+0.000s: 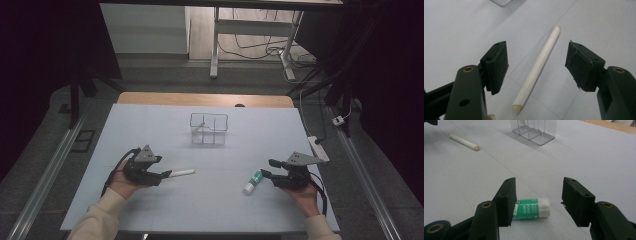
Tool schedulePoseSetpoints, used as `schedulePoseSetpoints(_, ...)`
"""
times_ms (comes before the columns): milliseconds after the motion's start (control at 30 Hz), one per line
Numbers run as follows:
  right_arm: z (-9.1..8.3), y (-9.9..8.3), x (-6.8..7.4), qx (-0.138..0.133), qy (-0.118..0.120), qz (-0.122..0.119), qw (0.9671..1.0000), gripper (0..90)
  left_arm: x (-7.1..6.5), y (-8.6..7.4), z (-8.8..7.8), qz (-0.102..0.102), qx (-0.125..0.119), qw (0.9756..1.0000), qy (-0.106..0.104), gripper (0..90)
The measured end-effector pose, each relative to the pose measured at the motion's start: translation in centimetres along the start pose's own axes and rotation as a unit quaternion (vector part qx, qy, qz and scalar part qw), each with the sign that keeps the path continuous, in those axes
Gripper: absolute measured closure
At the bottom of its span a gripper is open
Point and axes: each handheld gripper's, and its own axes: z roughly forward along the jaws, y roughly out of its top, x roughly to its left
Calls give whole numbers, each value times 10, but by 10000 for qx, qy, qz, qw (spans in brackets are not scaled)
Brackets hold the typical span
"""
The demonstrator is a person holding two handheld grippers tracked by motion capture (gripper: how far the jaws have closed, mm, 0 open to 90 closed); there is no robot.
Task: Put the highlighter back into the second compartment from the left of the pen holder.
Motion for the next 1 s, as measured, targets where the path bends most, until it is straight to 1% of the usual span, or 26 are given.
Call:
schedulePoseSetpoints(67,0,-1,0,10,-8,16,10000,443,-1,3,4,23,29,10000,-69,339)
schedulePoseSetpoints(167,1,-1,-1,39,-14,7,10000,442,-2,8,8,131,135,9998,-106,334)
schedulePoseSetpoints(367,2,-3,0,109,-36,-13,9999,439,0,23,16,225,166,9994,-188,330)
schedulePoseSetpoints(467,1,-3,0,119,-46,-7,9999,439,1,31,20,288,159,9994,-91,331)
schedulePoseSetpoints(500,1,-4,-1,121,-40,-1,9999,438,2,33,21,279,150,9995,-90,332)
schedulePoseSetpoints(567,1,-4,0,135,-68,10,9999,438,4,37,24,312,199,9993,-114,332)
schedulePoseSetpoints(633,1,-4,0,98,-42,24,9999,437,6,41,27,329,254,9991,-114,332)
schedulePoseSetpoints(733,0,-5,0,108,-78,36,9999,435,10,47,33,376,334,9985,-222,333)
schedulePoseSetpoints(833,-2,-5,1,103,-105,60,9999,433,13,56,39,519,491,9970,-296,336)
schedulePoseSetpoints(867,-3,-6,2,122,-105,62,9999,434,14,58,41,523,514,9967,-357,337)
schedulePoseSetpoints(933,-4,-6,3,107,-112,57,9999,433,15,60,45,525,581,9959,-460,337)
schedulePoseSetpoints(1000,-5,-8,3,84,-124,89,9998,433,14,60,49,560,690,9947,-519,337)
